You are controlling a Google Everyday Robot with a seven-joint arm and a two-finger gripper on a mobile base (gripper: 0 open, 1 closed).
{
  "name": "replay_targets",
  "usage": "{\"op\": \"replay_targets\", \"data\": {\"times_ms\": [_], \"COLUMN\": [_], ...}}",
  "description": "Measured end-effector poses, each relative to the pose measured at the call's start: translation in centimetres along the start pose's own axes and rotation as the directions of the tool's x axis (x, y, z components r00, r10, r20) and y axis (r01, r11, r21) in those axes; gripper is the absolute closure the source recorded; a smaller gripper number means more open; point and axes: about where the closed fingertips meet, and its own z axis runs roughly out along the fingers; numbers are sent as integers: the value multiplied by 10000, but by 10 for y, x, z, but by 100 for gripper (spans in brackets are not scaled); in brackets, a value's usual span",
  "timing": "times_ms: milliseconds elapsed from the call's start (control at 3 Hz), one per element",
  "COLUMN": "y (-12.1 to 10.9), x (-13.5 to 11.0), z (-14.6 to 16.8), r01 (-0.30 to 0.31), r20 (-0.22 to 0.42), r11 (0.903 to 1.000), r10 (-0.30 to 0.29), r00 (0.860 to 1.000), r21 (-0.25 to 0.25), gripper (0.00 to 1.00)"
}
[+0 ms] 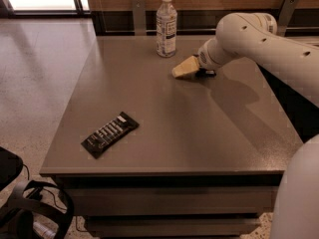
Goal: Move rxbar blueberry near rxbar chocolate
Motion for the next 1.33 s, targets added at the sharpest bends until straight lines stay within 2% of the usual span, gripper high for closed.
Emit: {"op": "replay_targets", "data": {"times_ms": [333,667,1333], "y": [0,-1,-2], "x": [-4,-13,-27], "z": [-5,-15,-27], "r01": [0,2,457], "r20": [-1,-5,-109], "r11": [10000,10000,9989], "r10": [0,-2,-456], "r00": [10000,10000,9989], "r21": [-1,-4,89], "gripper": [71,100,100]}}
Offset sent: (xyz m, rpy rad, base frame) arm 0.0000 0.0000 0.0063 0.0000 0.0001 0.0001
